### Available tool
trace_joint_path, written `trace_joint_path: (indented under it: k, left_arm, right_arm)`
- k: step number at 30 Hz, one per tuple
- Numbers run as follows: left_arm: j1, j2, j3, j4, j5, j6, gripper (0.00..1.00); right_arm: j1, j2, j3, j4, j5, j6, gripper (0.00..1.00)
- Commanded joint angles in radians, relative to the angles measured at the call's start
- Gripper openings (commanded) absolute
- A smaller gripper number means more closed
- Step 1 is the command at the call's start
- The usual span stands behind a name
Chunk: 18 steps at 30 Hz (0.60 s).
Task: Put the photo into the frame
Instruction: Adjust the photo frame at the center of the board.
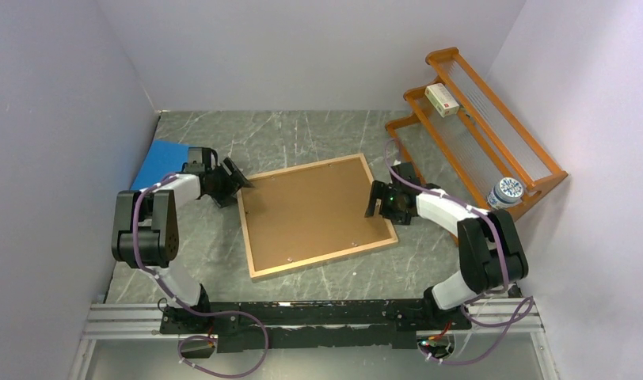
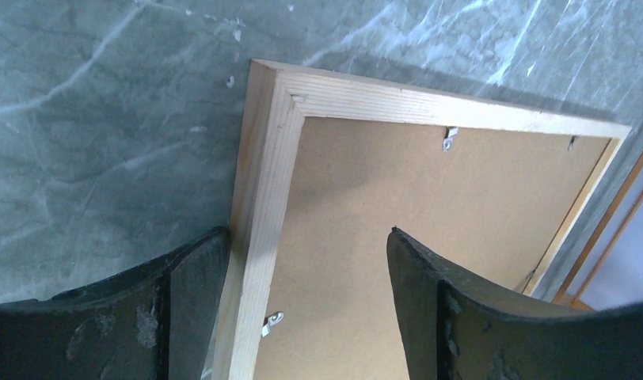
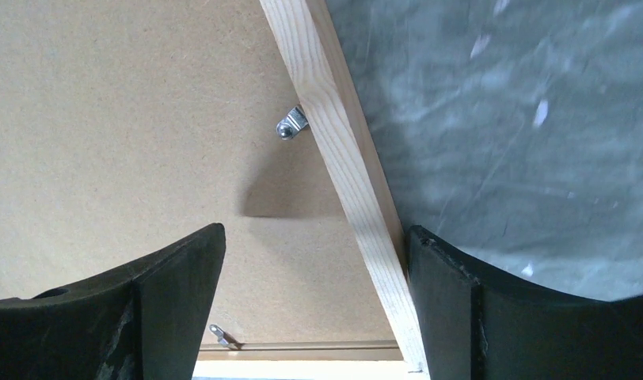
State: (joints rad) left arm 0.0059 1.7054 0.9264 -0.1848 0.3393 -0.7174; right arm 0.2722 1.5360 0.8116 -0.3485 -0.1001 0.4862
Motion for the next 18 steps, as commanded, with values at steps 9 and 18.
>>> trace_joint_path:
  k: [9, 18]
  left_arm:
    - [-0.023, -0.008, 0.031, -0.154, -0.136, 0.048, 0.80]
    - [-0.023, -0.087, 0.006, -0.196, -0.176, 0.064, 0.80]
  right_arm:
    - [0.098, -0.101, -0.006, -0.007, 0.158, 0.160, 0.88]
    - [0.098, -0.100, 0.043, -0.033, 0.215, 0.128, 0.89]
